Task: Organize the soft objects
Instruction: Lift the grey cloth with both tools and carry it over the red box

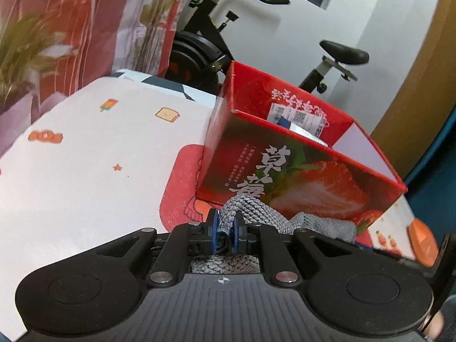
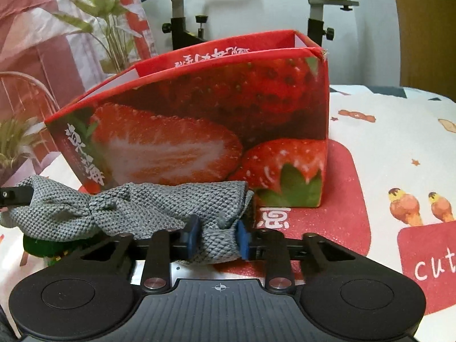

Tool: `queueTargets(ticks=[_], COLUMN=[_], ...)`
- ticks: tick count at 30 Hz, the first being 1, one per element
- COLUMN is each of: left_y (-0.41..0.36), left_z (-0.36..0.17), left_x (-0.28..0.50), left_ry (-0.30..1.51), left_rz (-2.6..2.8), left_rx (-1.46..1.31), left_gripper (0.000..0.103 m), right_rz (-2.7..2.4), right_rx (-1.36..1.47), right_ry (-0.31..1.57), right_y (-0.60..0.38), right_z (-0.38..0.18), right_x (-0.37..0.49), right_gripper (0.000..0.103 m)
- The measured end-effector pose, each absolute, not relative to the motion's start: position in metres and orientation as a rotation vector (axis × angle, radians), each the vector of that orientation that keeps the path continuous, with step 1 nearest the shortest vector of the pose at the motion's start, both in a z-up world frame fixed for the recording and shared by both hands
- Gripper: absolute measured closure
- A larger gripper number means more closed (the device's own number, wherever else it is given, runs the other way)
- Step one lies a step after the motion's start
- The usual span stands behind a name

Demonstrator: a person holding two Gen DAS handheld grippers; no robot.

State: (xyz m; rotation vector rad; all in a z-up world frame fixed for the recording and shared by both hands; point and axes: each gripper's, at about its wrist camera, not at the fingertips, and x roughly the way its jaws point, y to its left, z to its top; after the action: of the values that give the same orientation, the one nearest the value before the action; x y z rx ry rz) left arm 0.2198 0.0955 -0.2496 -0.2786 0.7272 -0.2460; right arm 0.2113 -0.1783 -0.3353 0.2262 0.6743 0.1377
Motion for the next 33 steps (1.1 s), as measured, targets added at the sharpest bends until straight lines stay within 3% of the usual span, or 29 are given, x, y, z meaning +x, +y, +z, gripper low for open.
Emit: queueTargets(ticks=[6,11,16,20,23,27,29,33], left_y=[0.099,0.109,0.114,0.108,0.106,0.104,0.105,0.108], left_z=[-0.252,-0.251,-0.248,-0.249,-0.25,-0.252,-0.253,-0.251], left_x=[0.217,0.213,0.205,0.2,0.198,0.197,0.198,0.197], left_ry=[0.717,0.711,0.691,0.702,0.701,0.701,0.717,0.719], left_rz=[-0.236,-0.217,-0.207,-0.23,-0.25,-0.246,-0.233,-0.225], left_rx=[-0.329,-0.376,-0.399,-0.387,-0.389,-0.365,-0.354,-0.378], left_gripper=[0.087,0.068,0.065,0.05,0.047,0.056,0.086,0.093], right_rz=[0.142,0.148,0.154,0.151,0.151,0.152,0.152,0.15], right_rx=[0.194,0.185,0.203,0.197,0.197,0.196,0.196,0.185], right_ry=[0.649,0.641,0.64,0.642,0.643,0.644,0.644,0.642], right_y=[-0.175,-0.174,-0.178,-0.177,-0.177,-0.177,-0.177,-0.176], right_z=[-0.337,-0.337,-0.338,-0.338,-0.338,-0.338,-0.338,-0.338], right_x=[0.208,0.206,0.206,0.205,0.205,0.205,0.205,0.205], right_gripper=[0.087,0.088,0.088,0.088,0.088,0.088,0.088,0.088])
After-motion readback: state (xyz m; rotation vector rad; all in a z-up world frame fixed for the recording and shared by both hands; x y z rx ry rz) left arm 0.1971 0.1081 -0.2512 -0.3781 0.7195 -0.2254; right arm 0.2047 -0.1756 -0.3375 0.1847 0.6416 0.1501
